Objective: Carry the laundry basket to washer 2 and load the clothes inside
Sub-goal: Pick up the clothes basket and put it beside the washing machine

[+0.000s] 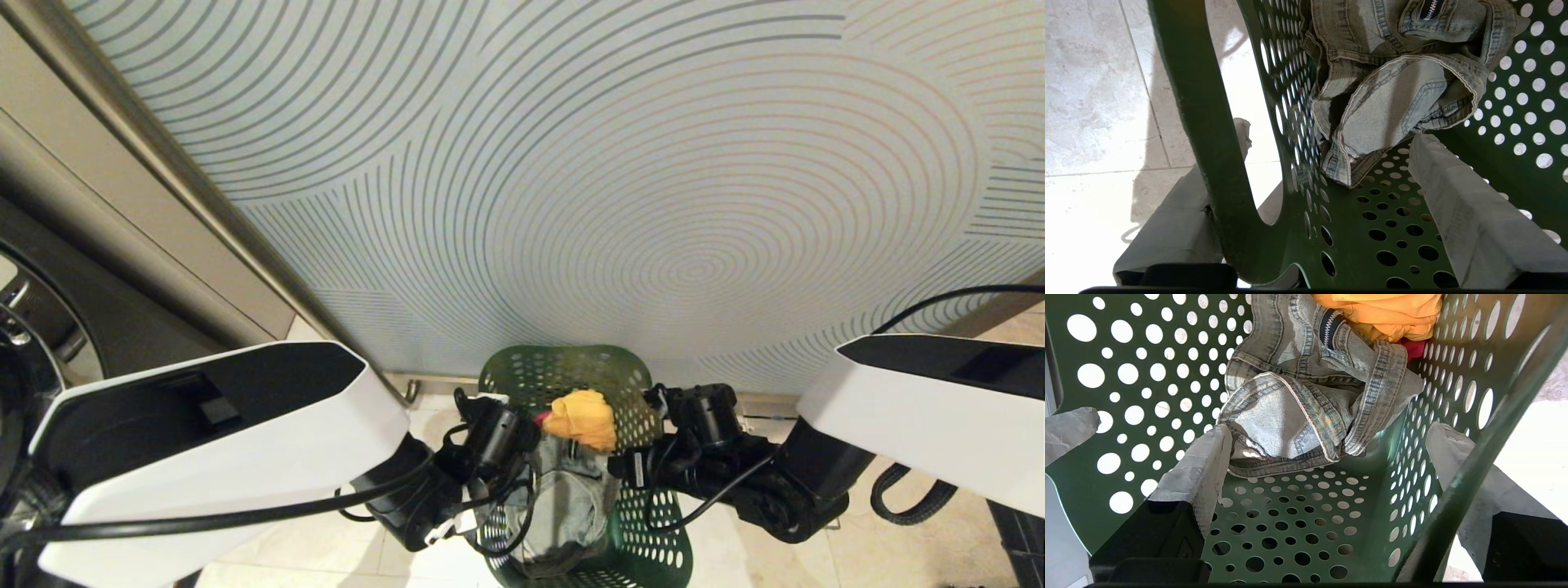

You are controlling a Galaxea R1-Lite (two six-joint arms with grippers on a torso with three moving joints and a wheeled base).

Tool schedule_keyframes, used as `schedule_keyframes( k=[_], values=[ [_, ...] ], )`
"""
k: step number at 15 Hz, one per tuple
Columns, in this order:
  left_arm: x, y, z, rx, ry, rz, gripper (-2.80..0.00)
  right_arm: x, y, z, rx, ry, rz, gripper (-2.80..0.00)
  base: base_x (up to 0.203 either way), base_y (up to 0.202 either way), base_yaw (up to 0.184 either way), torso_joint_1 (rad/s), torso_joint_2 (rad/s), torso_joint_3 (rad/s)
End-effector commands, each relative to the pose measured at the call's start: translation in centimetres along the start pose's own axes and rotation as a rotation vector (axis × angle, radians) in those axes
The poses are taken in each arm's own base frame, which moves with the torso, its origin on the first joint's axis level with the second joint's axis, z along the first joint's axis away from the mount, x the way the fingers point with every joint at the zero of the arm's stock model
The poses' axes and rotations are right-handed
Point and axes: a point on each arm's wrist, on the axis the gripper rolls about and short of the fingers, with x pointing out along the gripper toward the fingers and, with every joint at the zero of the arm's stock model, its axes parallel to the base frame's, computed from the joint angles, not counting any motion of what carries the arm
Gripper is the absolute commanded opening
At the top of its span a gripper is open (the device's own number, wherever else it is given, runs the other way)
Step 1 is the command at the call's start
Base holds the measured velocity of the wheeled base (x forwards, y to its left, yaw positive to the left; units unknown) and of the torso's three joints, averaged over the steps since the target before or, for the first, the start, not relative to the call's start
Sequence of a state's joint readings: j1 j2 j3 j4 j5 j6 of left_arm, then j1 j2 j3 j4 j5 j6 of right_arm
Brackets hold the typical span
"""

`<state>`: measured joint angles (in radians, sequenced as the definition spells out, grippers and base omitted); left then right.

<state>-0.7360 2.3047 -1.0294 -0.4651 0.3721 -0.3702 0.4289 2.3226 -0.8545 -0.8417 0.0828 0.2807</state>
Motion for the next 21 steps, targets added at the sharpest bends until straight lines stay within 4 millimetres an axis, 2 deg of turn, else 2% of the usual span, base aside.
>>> schedule_keyframes(
  k=[1, 3, 4, 14, 17, 21],
  values=[
    [-0.2, -0.1, 0.2, -0.004, -0.008, -0.002, 0.00, 0.0, 0.0, 0.0, 0.001, -0.005, 0.002, 0.00, 0.000, 0.000, 0.000, 0.000, 0.00, 0.000],
    [-0.2, -0.1, 0.1, -0.004, -0.008, -0.002, 0.00, 0.0, 0.0, 0.0, 0.003, -0.004, 0.000, 0.00, 0.000, 0.000, 0.000, 0.000, 0.00, 0.000],
    [-0.1, -0.1, 0.1, -0.003, -0.005, 0.000, -2.80, 0.0, 0.0, -0.1, 0.003, -0.001, -0.001, -2.80, 0.000, 0.000, 0.000, 0.000, 0.00, 0.000],
    [-0.4, -0.5, 0.2, -0.004, -0.020, -0.017, -2.80, -0.3, -0.1, -0.4, 0.003, 0.009, -0.005, -2.80, 0.000, 0.000, 0.000, 0.000, 0.00, 0.000],
    [-0.6, -0.6, 0.4, -0.026, -0.007, -0.071, -2.80, -0.6, -0.1, -0.4, 0.006, 0.010, -0.004, -2.80, 0.000, 0.000, 0.000, 0.000, 0.00, 0.000],
    [-2.7, -0.3, 1.2, -0.113, 0.020, -0.190, -2.80, -2.1, 0.5, 1.1, 0.052, -0.038, 0.014, -2.80, 0.000, 0.000, 0.000, 0.000, 0.00, 0.000]
  ],
)
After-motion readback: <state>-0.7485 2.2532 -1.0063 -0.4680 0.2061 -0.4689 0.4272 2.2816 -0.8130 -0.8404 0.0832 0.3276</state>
